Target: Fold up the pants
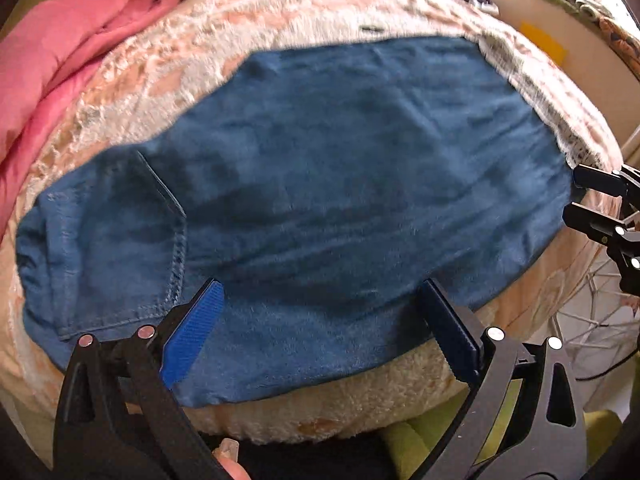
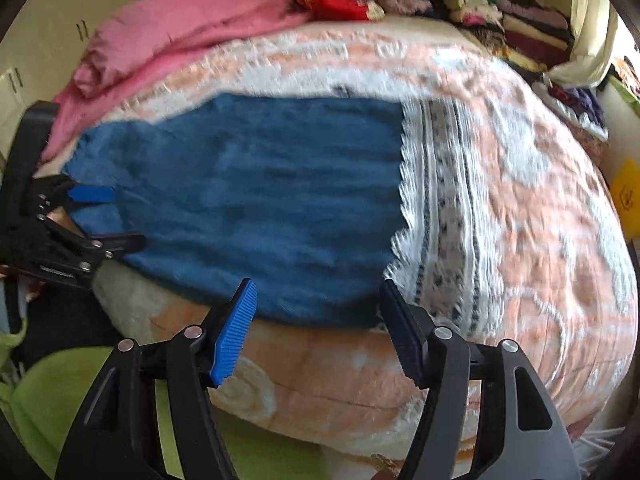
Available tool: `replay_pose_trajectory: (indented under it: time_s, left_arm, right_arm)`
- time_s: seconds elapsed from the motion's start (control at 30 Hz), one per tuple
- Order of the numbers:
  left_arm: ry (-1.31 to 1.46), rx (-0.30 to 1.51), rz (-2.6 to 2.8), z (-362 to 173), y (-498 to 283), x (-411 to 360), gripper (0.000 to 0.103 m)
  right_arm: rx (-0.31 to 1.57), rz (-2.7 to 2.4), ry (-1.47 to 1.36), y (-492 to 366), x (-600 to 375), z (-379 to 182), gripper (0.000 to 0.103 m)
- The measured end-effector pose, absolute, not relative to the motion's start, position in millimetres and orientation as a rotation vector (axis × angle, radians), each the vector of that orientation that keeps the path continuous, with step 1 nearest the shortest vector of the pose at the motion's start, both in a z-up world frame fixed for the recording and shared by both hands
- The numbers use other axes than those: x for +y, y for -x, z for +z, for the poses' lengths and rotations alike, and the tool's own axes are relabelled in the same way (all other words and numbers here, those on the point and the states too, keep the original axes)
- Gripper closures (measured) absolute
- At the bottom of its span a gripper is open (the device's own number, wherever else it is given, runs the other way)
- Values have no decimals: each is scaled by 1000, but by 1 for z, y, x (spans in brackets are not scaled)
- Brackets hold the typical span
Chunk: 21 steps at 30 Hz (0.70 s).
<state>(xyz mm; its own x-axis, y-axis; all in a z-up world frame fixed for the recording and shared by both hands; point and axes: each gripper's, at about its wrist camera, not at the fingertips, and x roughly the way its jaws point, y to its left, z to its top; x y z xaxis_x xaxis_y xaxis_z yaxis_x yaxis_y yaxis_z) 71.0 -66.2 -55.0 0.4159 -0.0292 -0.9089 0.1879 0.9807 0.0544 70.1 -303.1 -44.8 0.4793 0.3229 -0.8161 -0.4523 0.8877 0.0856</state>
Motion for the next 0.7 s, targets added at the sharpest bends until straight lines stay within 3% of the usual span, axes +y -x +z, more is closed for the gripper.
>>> replay_pose_trajectory:
  time_s: [0.3,0.7]
  left_arm:
    - [-137,1115,-147,-48,-67,-65,10]
    - [-130,1043,-140,-18,-60,-68,10]
  right_arm:
    - [920,527,51,-65,-313,-33,33]
    - [835,486,35,-52,-336,2,33]
